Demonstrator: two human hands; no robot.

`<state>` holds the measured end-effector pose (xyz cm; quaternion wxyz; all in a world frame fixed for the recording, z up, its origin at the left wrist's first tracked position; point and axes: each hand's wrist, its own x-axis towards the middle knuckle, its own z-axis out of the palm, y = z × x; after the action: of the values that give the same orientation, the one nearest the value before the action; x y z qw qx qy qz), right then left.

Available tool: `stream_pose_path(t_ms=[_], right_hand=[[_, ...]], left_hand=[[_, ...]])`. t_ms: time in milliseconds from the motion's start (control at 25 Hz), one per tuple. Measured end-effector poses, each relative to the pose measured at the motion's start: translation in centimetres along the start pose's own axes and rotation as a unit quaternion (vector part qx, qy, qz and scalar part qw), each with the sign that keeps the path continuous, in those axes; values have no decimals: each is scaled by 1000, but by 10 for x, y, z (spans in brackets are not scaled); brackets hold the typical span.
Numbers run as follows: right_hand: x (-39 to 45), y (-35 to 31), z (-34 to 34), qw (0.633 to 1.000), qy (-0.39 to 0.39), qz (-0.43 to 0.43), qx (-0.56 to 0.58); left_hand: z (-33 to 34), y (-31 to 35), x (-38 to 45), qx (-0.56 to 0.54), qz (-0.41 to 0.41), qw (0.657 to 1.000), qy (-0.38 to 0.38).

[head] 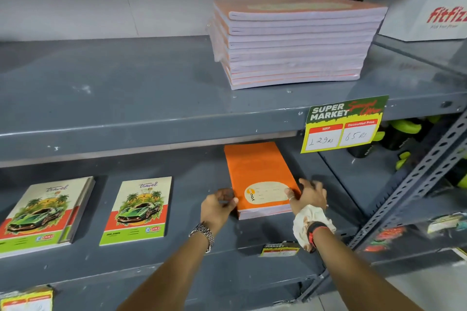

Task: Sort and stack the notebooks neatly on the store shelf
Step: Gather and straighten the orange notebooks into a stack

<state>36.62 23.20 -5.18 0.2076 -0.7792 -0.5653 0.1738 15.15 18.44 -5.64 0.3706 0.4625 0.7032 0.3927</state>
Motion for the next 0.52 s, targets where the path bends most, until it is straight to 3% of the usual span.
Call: stream_pose_path(t_ms=[120, 320, 440, 520], right_hand=[[-15, -14, 4, 995, 81, -64, 10], [-60, -63, 25, 968, 99, -228, 41], [-98, -100, 62, 949, 76, -303, 32], [-124, -122, 91, 957, 3, -290, 14]], left_hand=[[-30, -13, -2, 34, 14, 997, 68], [-119, -73, -7, 55, -23, 985, 163], [-173, -106, -21, 108, -40, 969, 217], [-201, -123, -28, 132, -56, 970, 197]])
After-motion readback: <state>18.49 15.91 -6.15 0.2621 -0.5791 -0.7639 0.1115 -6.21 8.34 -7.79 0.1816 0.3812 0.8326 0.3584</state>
